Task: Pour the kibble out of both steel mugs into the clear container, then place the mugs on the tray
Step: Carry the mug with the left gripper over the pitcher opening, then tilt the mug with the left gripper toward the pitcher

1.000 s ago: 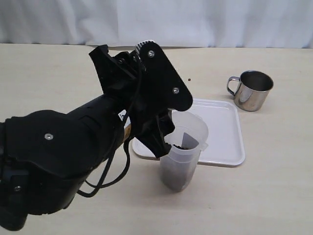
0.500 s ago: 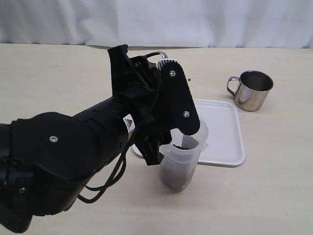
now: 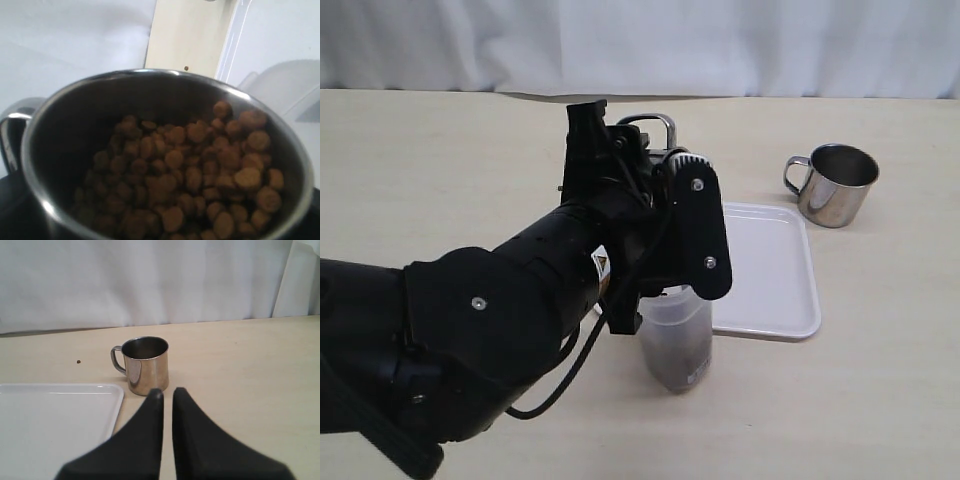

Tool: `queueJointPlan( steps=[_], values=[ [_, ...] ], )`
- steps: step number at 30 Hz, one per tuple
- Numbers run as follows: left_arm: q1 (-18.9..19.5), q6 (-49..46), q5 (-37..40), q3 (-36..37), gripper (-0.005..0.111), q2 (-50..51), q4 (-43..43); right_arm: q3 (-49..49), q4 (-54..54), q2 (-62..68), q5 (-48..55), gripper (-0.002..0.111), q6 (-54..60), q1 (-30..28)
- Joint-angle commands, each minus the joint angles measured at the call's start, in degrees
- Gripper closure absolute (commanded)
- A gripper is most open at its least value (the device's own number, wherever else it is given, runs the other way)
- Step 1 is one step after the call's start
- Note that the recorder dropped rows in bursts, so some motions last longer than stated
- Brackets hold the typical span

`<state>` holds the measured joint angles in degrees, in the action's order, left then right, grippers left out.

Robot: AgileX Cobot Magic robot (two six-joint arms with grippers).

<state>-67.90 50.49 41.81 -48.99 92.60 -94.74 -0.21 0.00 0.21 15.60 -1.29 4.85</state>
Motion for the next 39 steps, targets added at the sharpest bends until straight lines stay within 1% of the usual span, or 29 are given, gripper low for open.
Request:
queueJointPlan(
  steps=[1, 10, 14, 19, 31, 39],
  values=[
    [0.18, 0.03, 1.18, -0.37, 0.107, -0.09, -1.09, 0.21, 0.0, -0.21, 0.15, 0.103, 0.49, -0.07],
    [0.18, 0.69, 1.06, -0.37, 0.107, -0.2, -1.18, 0.21, 0.0, -0.21, 0.15, 0.103, 0.49, -0.07],
    [0.18, 0.69, -0.89, -0.37, 0.107, -1.8, -1.18, 0.21, 0.0, -0.21, 0.15, 0.103, 0.49, -0.07],
    [0.18, 0.69, -0.51, -0.37, 0.107, -3.99, -1.18, 0.21, 0.0, -0.21, 0.15, 0.103, 0.49, -0.07],
    [0.18, 0.09, -0.4, -0.37, 0.107, -4.09, -0.97, 0.21, 0.0, -0.21, 0.15, 0.103, 0.49, -0.07],
    [0.18, -4.59, -0.4, -0.37, 0.107, -4.09, 1.36, 0.21, 0.0, -0.21, 0.15, 0.103, 0.49, -0.07]
  ],
)
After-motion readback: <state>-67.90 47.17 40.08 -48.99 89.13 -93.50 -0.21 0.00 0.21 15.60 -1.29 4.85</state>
